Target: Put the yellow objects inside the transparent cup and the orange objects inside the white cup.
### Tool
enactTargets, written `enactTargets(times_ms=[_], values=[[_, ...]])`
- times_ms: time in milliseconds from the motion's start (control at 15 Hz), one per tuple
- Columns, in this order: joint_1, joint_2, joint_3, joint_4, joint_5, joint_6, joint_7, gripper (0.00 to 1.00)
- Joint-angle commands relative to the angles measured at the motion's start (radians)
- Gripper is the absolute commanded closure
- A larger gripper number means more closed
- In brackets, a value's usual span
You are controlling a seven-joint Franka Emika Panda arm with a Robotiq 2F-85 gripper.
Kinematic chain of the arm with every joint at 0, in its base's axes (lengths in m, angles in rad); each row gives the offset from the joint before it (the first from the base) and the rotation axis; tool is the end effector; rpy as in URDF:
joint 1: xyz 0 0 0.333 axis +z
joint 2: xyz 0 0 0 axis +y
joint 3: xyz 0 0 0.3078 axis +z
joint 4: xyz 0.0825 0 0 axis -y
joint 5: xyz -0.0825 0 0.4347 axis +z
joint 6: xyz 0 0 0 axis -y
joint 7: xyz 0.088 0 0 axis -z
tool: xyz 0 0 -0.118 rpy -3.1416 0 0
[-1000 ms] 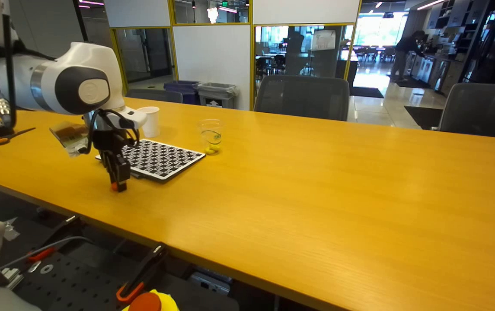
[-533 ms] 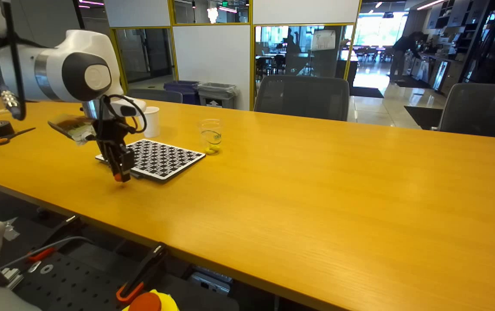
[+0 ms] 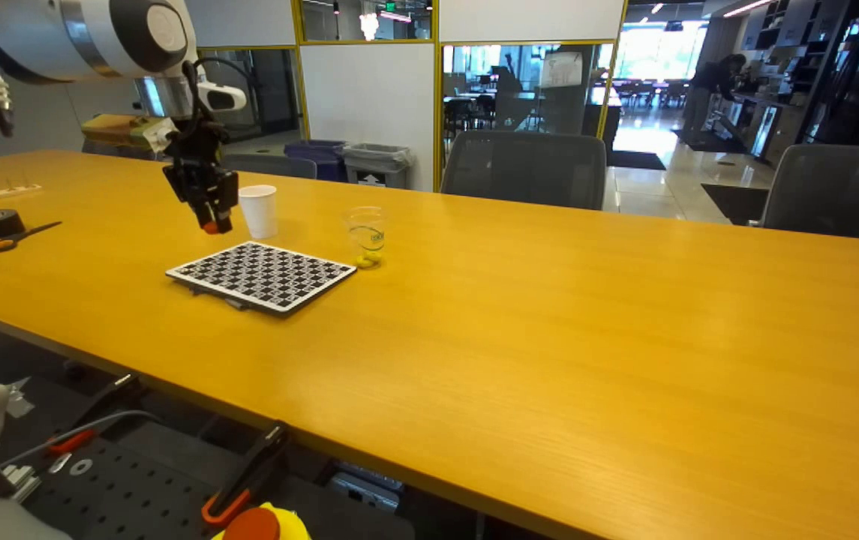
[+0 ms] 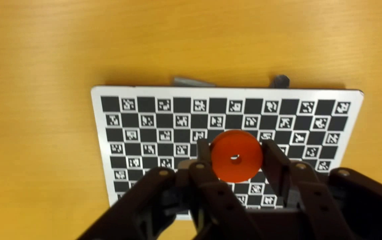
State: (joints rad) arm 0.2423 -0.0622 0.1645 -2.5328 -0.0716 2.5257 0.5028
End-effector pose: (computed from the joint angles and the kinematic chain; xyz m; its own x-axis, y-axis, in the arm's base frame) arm 0.4525 0.1941 0.2428 0.9967 -0.0378 0.0722 -0.0395 -0.9990 0.0226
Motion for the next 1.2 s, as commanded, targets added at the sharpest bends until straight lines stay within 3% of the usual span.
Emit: enactTargets(times_ms=[0, 667, 1133], values=[[-0.025, 0.099, 0.016, 0.222, -0.014, -0.102, -0.095, 0.83], [0.003, 0.481, -0.009, 0.722, -0.006, -0.177, -0.244, 0.83], [0.052, 0.605, -0.016, 0.913, -0.014, -0.22, -0.276, 0.83]])
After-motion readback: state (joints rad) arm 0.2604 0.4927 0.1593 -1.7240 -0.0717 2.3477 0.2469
